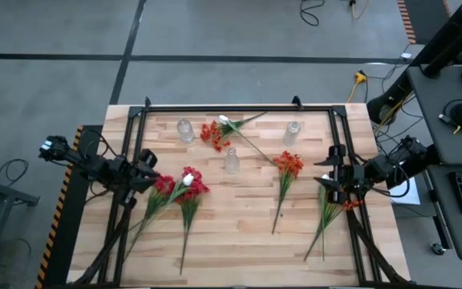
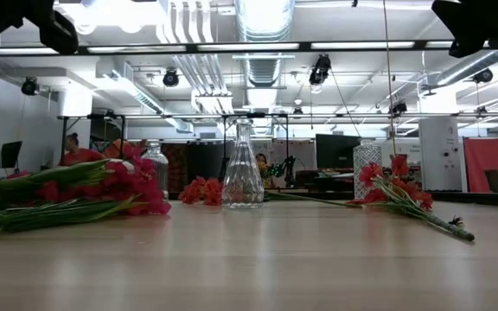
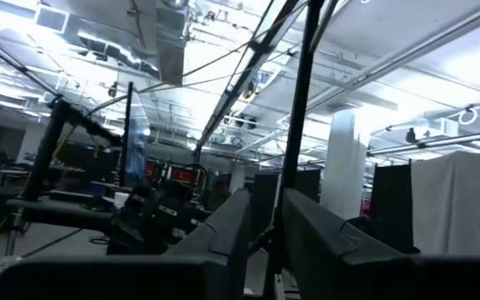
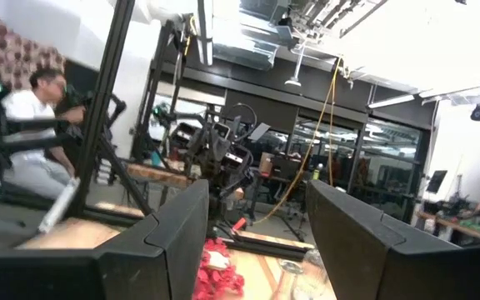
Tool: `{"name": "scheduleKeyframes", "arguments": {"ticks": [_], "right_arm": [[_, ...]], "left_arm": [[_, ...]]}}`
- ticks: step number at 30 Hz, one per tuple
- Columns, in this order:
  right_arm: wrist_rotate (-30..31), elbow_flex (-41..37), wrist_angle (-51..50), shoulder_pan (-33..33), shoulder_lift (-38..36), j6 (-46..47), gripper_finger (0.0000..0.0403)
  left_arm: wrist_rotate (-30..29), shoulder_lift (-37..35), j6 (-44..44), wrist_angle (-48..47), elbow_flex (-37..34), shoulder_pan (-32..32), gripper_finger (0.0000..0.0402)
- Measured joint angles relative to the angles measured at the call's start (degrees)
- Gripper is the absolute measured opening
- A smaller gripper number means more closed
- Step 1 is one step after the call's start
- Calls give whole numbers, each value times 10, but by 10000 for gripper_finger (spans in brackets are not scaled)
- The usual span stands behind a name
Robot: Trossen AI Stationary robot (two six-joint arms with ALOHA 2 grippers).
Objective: Sort flowers into vase by color
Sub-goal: Put the middle orange flowers into the bottom transparent vase
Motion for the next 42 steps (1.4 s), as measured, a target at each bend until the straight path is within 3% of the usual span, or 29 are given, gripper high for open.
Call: {"name": "scheduleKeyframes", "arguments": {"ticks": [7,12,14,17,19,21,25,29,37,42], "right_arm": [[21,0,103,-14,24,14,196],[51,33,140,-27,91,74,196],[91,60,135,-30,131,118,196],[205,108,93,-30,191,193,196],[279,145,30,-30,221,244,196],[319,187,-69,-30,244,304,196],[292,275,-292,-30,277,452,196],[235,337,-419,-30,308,570,196],[138,392,-438,-30,353,598,196],[130,433,-403,-30,380,597,196]], "left_arm": [[-110,24,-29,-5,0,1,59],[-126,98,-33,46,0,1,59],[-126,130,-32,66,8,0,59],[-133,172,-33,41,51,0,59],[-147,191,-47,-35,97,0,59],[-159,203,-86,-180,157,0,59],[-185,246,-267,-555,286,-1,59],[-233,302,-370,-745,350,-11,59],[-213,365,-376,-782,374,-15,59],[-201,377,-367,-797,384,-15,59]]}}
